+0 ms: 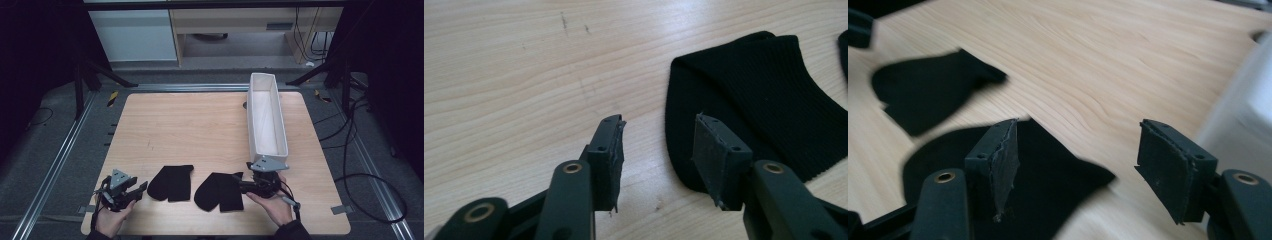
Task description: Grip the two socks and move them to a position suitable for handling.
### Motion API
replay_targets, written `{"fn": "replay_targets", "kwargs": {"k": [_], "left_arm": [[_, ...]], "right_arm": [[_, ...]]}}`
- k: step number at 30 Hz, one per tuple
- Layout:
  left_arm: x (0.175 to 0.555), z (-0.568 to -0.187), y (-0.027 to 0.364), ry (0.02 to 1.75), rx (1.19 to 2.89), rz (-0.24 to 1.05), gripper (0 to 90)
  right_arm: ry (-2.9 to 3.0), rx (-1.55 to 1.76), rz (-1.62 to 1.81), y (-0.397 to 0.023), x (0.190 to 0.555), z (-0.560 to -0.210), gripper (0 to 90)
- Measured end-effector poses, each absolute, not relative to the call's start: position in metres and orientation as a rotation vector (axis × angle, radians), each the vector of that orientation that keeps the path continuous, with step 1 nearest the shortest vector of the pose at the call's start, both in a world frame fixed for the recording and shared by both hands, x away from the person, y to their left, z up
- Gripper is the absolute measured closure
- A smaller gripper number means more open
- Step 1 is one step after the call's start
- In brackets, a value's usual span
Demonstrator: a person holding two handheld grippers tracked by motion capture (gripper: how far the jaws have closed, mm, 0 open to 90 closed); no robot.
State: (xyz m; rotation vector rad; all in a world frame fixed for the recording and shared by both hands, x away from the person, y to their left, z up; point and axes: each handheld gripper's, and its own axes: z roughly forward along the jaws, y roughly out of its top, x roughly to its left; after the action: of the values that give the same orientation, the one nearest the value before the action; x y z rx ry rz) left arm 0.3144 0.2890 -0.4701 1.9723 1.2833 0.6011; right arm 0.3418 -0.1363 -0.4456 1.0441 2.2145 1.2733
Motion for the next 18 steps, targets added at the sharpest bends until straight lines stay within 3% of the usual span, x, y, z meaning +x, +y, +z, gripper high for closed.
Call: {"fn": "replay_targets", "kwargs": {"k": [18], "left_arm": [[0.322, -0.476, 0.279, 1.267, 2.023, 0.534, 58.3]], "right_arm": [[2.383, 0.866, 1.354, -0.050, 0.367, -0.436, 35.8]]}}
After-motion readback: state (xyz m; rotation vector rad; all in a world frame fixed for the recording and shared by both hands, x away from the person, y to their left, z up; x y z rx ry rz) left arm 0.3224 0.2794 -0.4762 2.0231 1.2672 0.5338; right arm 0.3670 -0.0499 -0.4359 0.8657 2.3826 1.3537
